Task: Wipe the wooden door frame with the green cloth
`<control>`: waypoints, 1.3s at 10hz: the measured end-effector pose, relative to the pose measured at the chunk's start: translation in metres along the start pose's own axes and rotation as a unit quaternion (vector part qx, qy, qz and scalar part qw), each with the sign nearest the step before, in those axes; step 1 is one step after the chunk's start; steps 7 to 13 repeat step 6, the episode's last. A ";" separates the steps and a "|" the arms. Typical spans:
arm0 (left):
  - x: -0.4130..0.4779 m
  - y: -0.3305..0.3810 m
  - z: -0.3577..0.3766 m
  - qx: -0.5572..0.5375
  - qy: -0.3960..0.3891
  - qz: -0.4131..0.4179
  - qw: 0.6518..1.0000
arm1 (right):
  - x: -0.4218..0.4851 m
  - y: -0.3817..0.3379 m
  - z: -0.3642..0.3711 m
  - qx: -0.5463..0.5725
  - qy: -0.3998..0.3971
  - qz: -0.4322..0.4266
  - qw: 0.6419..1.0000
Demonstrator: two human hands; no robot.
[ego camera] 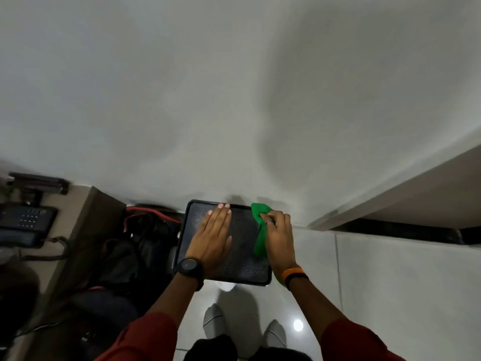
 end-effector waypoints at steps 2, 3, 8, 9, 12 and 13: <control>0.024 -0.039 0.162 -0.033 -0.057 -0.015 0.998 | 0.022 0.083 0.152 -0.231 -0.085 -0.051 0.968; 0.034 -0.055 0.221 -0.066 -0.065 -0.027 0.995 | 0.026 0.125 0.201 -0.284 -0.119 -0.032 0.951; 0.031 -0.046 0.257 -0.113 -0.050 -0.046 0.991 | 0.025 0.124 0.203 -0.280 -0.073 -0.089 0.953; 0.031 -0.046 0.257 -0.113 -0.050 -0.046 0.991 | 0.025 0.124 0.203 -0.280 -0.073 -0.089 0.953; 0.031 -0.046 0.257 -0.113 -0.050 -0.046 0.991 | 0.025 0.124 0.203 -0.280 -0.073 -0.089 0.953; 0.031 -0.046 0.257 -0.113 -0.050 -0.046 0.991 | 0.025 0.124 0.203 -0.280 -0.073 -0.089 0.953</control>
Point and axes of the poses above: each hand's wrist, its own x-axis towards the middle knuckle, its own z-axis out of the palm, y = z × x, the point moved 9 cm from there along x, towards the middle knuckle, and after that the axes turned 3 degrees about -z, right-handed, at the moved point
